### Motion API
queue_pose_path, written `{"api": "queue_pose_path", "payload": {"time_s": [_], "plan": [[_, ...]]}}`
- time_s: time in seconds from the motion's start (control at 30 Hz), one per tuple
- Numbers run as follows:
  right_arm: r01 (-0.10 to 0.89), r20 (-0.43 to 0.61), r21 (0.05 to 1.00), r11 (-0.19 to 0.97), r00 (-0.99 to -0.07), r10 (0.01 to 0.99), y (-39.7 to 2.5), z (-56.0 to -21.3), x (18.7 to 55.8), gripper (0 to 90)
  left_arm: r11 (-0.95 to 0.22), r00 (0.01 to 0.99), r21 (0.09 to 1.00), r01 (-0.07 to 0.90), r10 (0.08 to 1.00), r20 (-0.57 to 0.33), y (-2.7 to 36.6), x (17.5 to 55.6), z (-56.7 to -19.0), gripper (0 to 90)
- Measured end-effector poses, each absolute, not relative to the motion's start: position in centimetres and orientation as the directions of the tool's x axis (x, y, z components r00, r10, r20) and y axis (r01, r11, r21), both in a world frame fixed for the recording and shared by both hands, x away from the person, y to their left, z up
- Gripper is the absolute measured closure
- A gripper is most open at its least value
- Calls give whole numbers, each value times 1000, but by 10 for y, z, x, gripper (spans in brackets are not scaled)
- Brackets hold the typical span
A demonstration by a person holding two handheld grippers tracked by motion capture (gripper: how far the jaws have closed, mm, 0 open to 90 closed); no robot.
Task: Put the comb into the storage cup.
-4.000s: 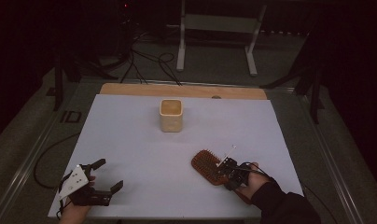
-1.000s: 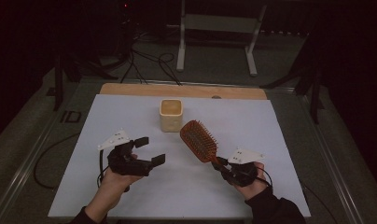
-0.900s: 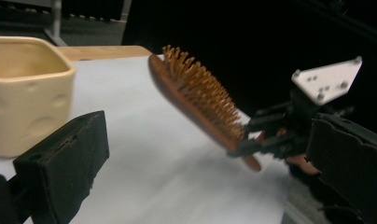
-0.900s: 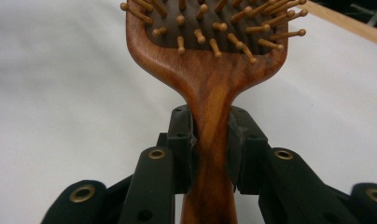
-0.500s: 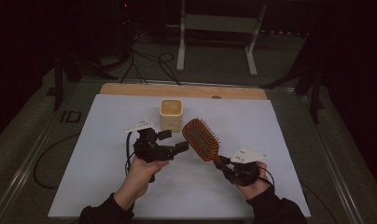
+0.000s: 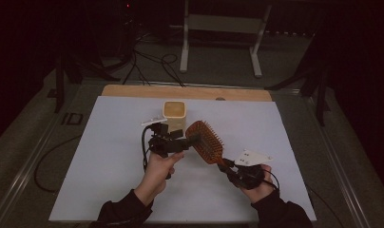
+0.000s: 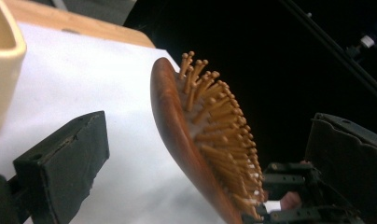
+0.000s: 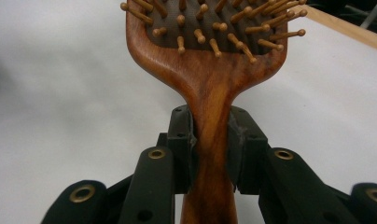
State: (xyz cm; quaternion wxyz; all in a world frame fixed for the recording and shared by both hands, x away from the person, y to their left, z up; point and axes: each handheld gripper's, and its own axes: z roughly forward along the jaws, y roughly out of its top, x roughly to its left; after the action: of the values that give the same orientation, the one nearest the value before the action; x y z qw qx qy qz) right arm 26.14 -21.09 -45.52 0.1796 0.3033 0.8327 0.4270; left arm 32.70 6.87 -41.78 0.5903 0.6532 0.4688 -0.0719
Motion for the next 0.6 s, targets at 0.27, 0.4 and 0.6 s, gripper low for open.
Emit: {"api": "queue_pose_path", "payload": {"time_s": [0.27, 0.4, 0.6], "plan": [[353, -34, 820, 450, -755, 655, -209, -456, 261, 734, 177, 500, 663, 727, 525, -689, 55, 331, -428, 39], [343, -44, 822, 455, -758, 651, -209, -455, 260, 733, 189, 481, 642, 743, 515, -709, 52, 332, -432, 76], [345, -44, 819, 458, -759, 650, -207, -456, 260, 733, 219, 449, 619, 754, 515, -730, 48, 334, -438, 203]]}}
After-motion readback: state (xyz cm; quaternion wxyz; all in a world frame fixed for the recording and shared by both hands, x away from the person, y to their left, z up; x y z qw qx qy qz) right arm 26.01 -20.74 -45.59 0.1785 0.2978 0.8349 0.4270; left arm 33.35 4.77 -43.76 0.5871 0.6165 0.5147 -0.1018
